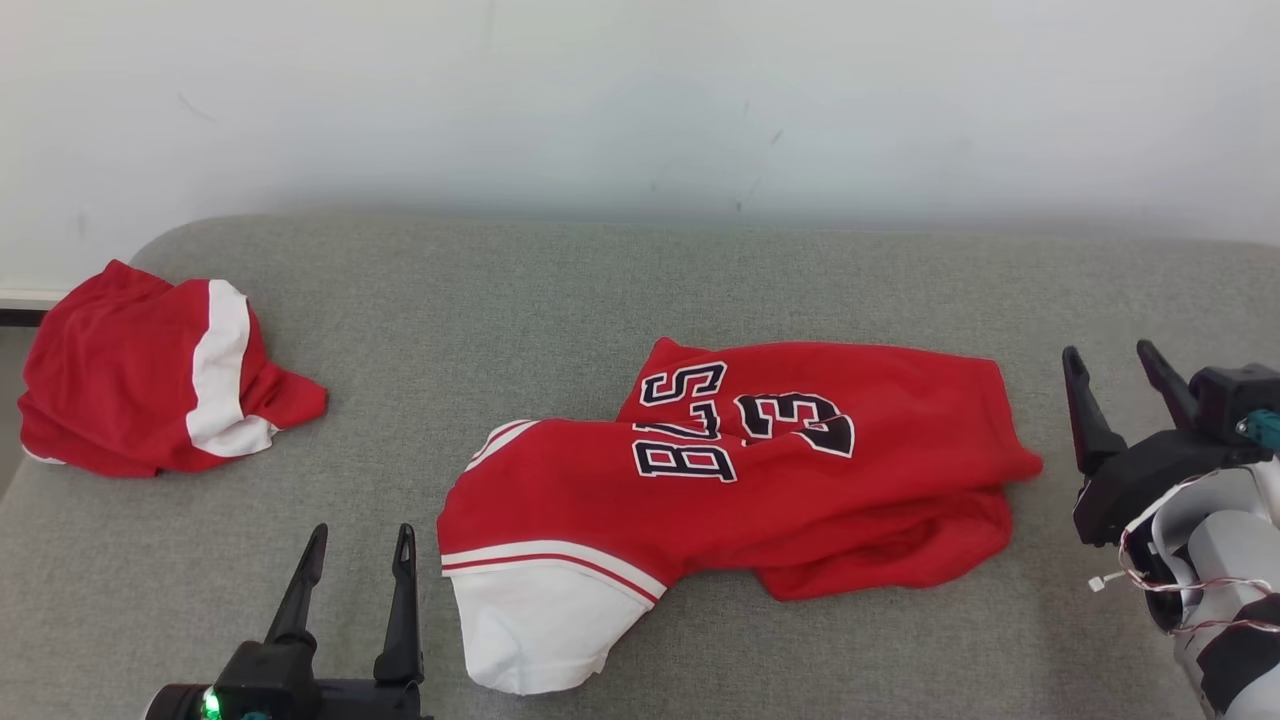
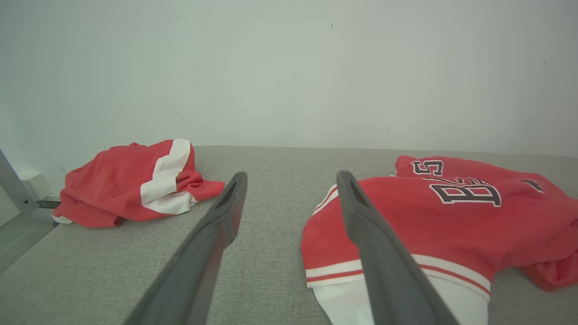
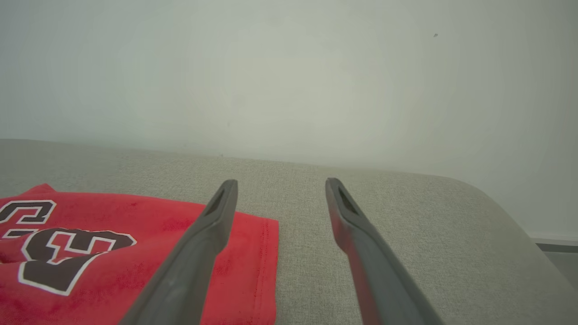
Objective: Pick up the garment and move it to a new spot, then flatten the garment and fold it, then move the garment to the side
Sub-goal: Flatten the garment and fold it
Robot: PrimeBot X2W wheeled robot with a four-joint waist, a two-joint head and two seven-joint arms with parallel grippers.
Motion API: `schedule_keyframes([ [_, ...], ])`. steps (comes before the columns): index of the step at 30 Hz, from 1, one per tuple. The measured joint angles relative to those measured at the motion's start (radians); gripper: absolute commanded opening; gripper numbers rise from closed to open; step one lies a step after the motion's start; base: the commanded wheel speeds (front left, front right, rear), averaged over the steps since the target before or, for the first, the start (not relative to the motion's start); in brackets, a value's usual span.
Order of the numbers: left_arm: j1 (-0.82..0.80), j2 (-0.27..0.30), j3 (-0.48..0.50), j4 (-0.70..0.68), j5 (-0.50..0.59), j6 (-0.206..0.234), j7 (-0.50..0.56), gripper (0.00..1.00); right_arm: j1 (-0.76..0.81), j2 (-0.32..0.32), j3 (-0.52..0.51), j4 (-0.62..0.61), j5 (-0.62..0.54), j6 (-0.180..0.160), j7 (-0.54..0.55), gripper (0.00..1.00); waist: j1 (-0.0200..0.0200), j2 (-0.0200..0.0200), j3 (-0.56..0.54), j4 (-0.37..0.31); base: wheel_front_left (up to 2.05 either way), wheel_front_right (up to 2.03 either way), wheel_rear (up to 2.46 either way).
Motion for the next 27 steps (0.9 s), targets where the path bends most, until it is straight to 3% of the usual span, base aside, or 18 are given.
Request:
schedule_keyframes([
  [9, 0.001, 0.000, -0.001, 0.003, 0.000, -0.001, 0.000, 1.00, 0.031, 0.018, -0.024, -0.033, 0.000, 0.000, 0.000, 1.00, 0.0000, 0.0000, -0.006, -0.003, 0.00, 0.00, 0.00],
  [17, 0.025, 0.000, 0.014, 0.000, 0.001, -0.001, 0.000, 1.00, 0.191, 0.040, -0.175, -0.277, -0.045, 0.000, 0.000, 1.00, 0.0000, 0.0000, -0.030, -0.011, 0.00, 0.00, 0.00],
  [27, 0.047, 0.000, 0.030, -0.011, 0.007, 0.000, 0.000, 1.00, 0.477, 0.158, -0.352, -0.603, -0.102, 0.000, 0.000, 1.00, 0.0000, -0.0001, -0.051, -0.031, 0.00, 0.00, 0.00],
])
